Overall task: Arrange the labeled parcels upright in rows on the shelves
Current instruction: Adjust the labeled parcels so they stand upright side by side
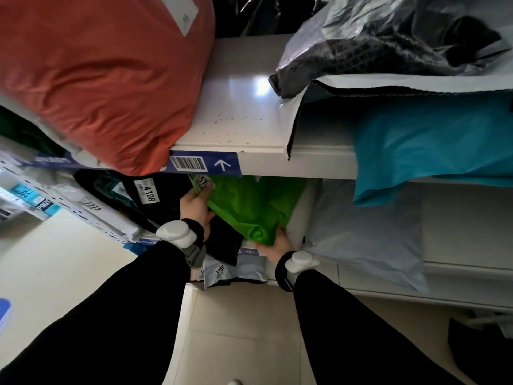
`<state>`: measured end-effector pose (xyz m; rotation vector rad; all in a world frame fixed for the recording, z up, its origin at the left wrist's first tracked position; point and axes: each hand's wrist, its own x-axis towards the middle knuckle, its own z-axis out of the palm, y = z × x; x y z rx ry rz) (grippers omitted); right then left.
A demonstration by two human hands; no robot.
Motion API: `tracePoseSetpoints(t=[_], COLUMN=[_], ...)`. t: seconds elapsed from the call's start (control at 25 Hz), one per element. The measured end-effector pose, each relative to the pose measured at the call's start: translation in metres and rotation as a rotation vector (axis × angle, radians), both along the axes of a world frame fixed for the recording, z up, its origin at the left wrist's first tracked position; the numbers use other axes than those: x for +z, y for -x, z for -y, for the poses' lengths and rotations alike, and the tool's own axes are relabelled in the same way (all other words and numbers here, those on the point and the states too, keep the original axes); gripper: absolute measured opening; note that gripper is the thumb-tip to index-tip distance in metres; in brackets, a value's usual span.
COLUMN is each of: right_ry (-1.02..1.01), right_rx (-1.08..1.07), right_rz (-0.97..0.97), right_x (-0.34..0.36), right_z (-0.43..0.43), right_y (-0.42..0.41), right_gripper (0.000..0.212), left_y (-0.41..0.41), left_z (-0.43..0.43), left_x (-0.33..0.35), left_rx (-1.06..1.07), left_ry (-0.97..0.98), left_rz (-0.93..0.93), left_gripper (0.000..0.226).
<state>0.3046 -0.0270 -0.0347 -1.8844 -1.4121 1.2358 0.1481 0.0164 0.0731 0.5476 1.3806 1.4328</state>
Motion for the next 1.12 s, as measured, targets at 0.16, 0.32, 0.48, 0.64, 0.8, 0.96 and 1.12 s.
tracePoseSetpoints(t=[0.16,0.32,0.48,0.64,0.8,0.96,1.12], right_ry=[0.017,0.031,0.032,0.075,0.04,0.007,-0.012], right_rx=[0.039,0.048,0.09,0.198,0.203,0.201,0.22], right_rz=[0.017,0.034,0.075,0.059,0.119,0.184,0.208], right_x=[-0.001,-0.003,0.0,-0.002,-0.009,-0.014,-0.016], right_z=[-0.008,-0.015,-0.017,-0.015,-0.014,-0.026,-0.037], right_y=[0.015,0.028,0.038,0.05,0.06,0.066,0.067], right_gripper=[0.092,0.093,0.114,0.146,0.142,0.133,0.132], left_y=[0.012,0.024,0.039,0.051,0.057,0.067,0.072], left_z=[0.004,0.006,0.009,0.007,0.002,-0.004,-0.01], left_x=[0.002,0.003,-0.001,-0.003,-0.006,-0.011,-0.013], left_rx=[-0.01,0.003,0.019,0.034,0.052,0.09,0.097], left_ry=[-0.023,-0.044,-0.052,-0.043,-0.028,-0.02,-0.003], left_rz=[0.031,0.065,0.078,0.082,0.072,0.059,0.061], left_gripper=[0.007,0.008,0.009,0.01,0.009,0.007,0.008])
